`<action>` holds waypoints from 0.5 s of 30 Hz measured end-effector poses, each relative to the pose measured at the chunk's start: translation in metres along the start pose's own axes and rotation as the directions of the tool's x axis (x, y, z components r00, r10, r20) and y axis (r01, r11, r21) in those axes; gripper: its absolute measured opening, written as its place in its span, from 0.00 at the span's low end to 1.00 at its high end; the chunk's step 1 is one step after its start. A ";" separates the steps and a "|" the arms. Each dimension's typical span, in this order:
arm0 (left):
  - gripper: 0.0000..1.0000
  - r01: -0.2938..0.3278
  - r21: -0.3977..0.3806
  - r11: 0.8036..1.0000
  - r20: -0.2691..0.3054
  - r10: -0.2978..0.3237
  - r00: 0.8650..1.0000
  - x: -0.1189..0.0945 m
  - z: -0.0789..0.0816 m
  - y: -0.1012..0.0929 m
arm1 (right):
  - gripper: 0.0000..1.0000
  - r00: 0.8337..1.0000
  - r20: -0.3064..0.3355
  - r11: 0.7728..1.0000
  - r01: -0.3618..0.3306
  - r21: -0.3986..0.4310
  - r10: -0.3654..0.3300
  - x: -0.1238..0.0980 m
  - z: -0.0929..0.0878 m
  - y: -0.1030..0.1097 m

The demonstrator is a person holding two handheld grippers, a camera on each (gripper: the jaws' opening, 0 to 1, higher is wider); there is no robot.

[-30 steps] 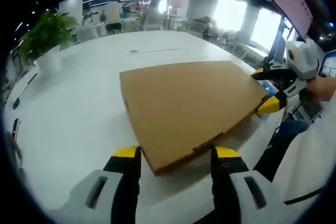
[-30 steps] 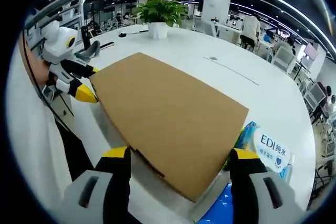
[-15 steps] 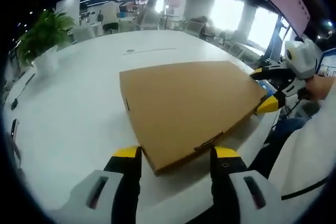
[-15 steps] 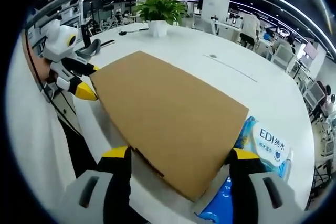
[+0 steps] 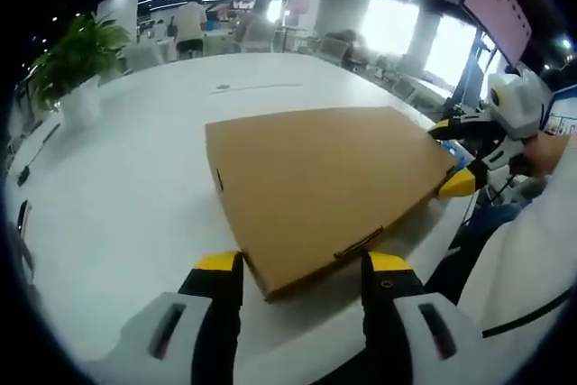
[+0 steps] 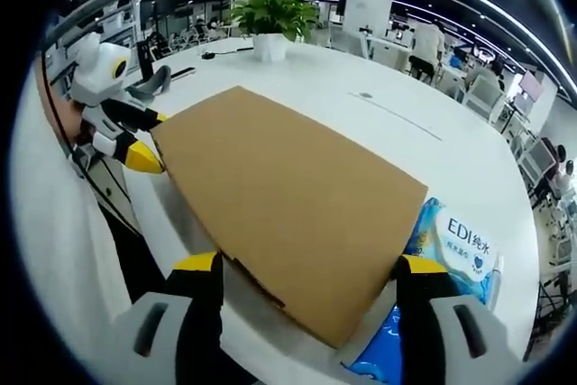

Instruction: Operate the shoe box by opening the lid, removing the specified soft item, and placing it in the target area until the item is outside and the box remains undamaged.

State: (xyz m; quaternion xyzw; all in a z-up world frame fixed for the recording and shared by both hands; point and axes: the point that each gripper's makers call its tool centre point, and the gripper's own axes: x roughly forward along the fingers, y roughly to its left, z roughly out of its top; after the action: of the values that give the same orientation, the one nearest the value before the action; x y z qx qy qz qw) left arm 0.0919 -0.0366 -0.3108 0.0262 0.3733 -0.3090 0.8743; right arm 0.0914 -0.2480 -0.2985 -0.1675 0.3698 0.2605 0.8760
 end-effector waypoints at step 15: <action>0.55 0.030 -0.042 0.999 0.007 -0.030 1.000 -0.001 0.002 -0.002 | 0.79 1.000 -0.021 1.000 0.000 -0.023 0.000 -0.001 -0.003 -0.001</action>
State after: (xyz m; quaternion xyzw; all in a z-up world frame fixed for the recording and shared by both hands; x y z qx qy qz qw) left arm 0.0912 -0.0380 -0.3085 0.0012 0.3775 -0.3141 0.8711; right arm 0.0897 -0.2504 -0.2997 -0.1802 0.3762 0.2629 0.8700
